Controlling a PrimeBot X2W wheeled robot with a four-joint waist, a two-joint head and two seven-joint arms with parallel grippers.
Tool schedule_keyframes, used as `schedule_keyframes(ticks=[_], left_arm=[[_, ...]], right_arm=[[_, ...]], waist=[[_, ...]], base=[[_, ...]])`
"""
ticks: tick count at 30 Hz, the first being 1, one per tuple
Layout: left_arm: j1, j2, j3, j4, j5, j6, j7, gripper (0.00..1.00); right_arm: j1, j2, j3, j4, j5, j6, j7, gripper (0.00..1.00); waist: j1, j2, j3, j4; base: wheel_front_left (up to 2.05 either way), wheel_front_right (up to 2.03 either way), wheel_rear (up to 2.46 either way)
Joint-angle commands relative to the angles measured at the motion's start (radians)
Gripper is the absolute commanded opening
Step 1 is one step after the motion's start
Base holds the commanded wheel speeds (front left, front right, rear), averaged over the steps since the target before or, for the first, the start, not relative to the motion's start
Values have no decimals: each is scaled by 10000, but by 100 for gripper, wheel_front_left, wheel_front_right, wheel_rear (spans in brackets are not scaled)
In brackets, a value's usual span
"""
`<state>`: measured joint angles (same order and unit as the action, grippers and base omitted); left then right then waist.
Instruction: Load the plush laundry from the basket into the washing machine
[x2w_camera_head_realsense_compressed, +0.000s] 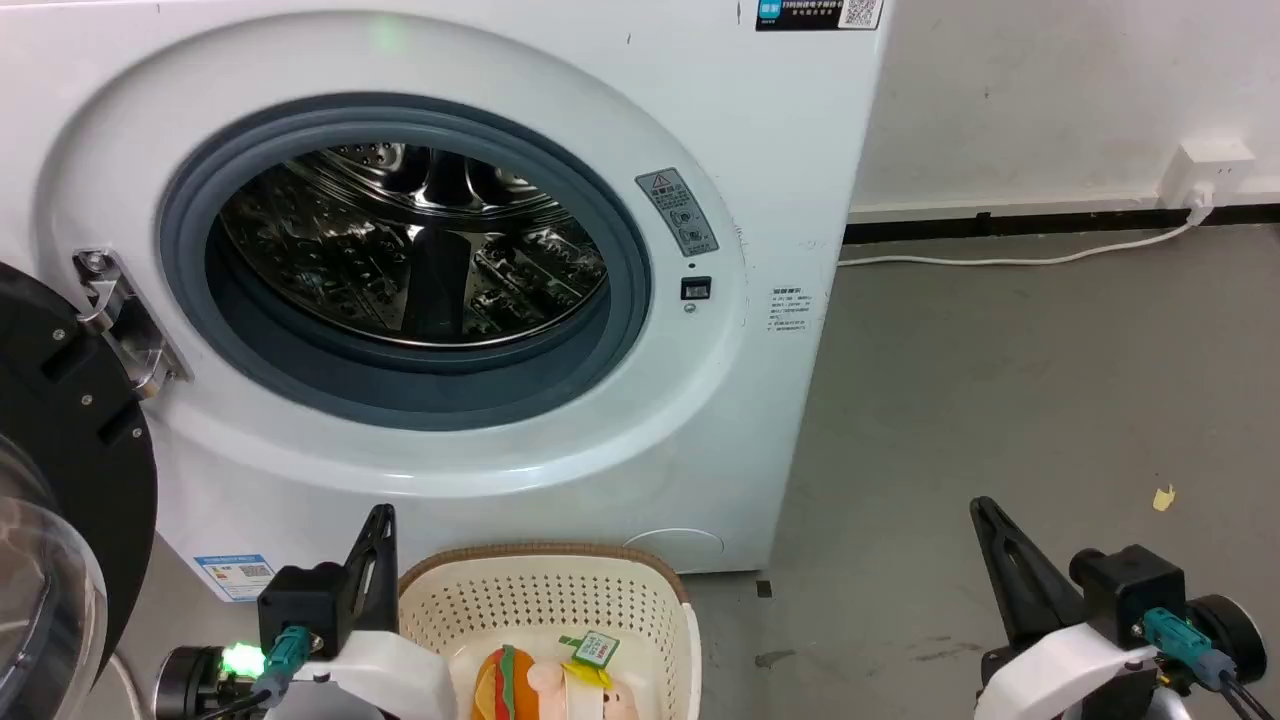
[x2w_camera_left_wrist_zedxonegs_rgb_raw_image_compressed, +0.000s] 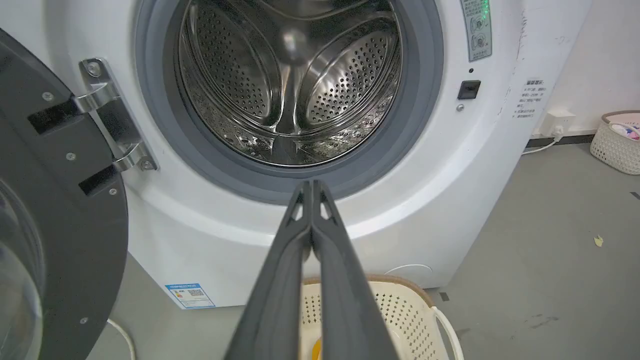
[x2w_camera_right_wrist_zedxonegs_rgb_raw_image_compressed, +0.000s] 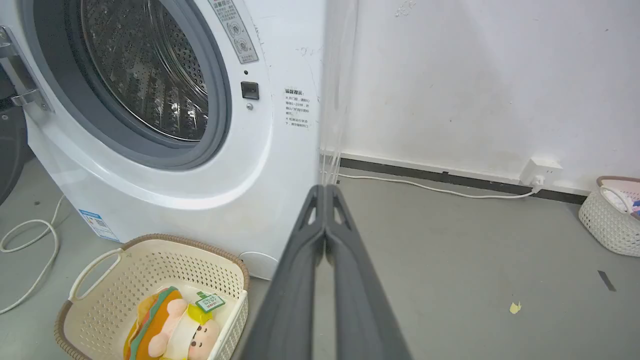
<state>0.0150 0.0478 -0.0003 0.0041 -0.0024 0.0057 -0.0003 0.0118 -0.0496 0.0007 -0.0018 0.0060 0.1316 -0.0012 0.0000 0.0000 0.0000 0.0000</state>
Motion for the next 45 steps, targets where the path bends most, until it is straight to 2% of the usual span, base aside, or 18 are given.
schedule_keyframes(ticks=[1, 34, 35, 45], left_arm=[[-150, 24, 3, -41, 24, -57, 3, 0], [-150, 24, 3, -41, 24, -57, 3, 0], [2, 0, -5, 2, -4, 4, -3, 100], [3, -2, -102, 31, -101, 46, -138, 100]], right_arm=[[-118, -6, -7, 18, -60, -9, 12, 0], [-118, -6, -7, 18, -60, -9, 12, 0], [3, 0, 0, 0, 10, 0, -5, 100], [33, 0, -55, 11, 176, 0, -139, 100]], waist=[[0, 0, 0, 0], [0, 0, 0, 0], [0, 0, 0, 0], [0, 0, 50, -17]], base=[[0, 0, 0], [0, 0, 0], [0, 0, 0], [0, 0, 0]])
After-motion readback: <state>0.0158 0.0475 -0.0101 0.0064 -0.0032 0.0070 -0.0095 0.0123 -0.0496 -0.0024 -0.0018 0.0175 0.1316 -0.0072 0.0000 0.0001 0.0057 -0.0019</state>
